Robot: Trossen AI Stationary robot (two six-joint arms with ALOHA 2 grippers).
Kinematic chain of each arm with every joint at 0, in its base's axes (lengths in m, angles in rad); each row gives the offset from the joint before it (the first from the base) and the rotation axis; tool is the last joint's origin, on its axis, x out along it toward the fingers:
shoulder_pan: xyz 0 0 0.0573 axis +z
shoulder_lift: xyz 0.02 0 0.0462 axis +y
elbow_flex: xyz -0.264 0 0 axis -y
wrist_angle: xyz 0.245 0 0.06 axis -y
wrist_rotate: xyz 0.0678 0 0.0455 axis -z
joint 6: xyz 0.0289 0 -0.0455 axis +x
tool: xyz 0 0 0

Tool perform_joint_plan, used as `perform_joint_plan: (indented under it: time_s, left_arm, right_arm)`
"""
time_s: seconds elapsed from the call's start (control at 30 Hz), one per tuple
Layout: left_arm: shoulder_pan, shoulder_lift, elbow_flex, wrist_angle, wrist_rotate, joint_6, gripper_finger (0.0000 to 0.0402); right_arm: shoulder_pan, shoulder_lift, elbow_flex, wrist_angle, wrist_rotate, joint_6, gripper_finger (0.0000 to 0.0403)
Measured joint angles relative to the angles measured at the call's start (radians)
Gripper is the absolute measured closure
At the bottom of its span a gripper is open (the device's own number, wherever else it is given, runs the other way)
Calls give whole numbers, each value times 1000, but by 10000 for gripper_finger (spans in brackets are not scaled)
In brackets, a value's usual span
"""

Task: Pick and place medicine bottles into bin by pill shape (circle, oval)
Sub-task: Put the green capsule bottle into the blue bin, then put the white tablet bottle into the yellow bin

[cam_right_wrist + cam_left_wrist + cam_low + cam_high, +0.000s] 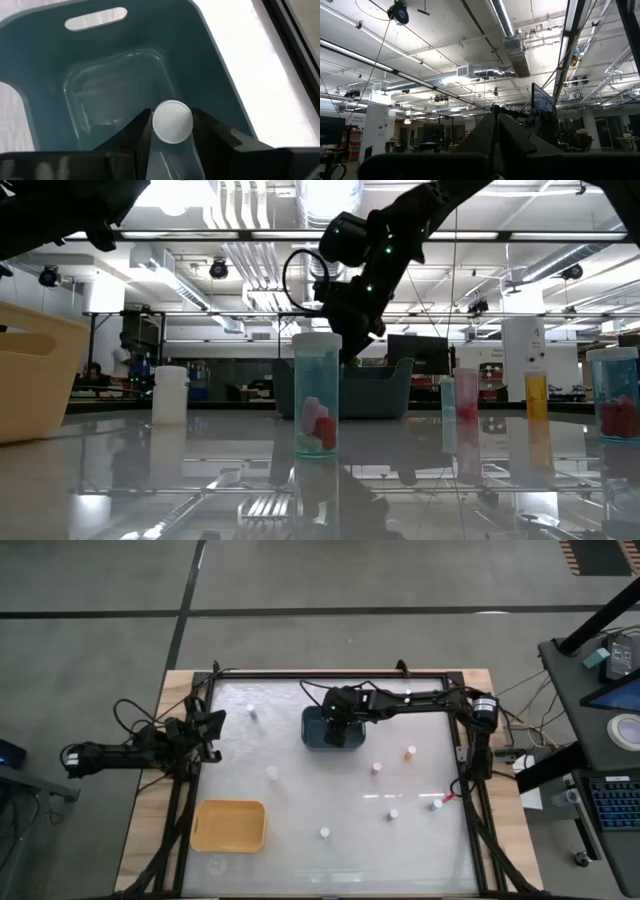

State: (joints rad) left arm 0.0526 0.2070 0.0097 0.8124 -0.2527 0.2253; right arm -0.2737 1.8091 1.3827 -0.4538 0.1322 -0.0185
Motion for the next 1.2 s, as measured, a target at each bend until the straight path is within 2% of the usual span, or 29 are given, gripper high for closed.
perform_joint_plan:
  time_s: [0.2,0.7,1.2]
  left_arm:
    - [0,0,0,0,0,0,395]
    - [0,0,0,1,0,0,395]
    - [0,0,0,3,0,0,395]
  right_arm:
    - [0,2,0,4,0,13,269]
    - [1,-8,0,14,0,18,200]
    - [54,-88,0,-39,1,35,197]
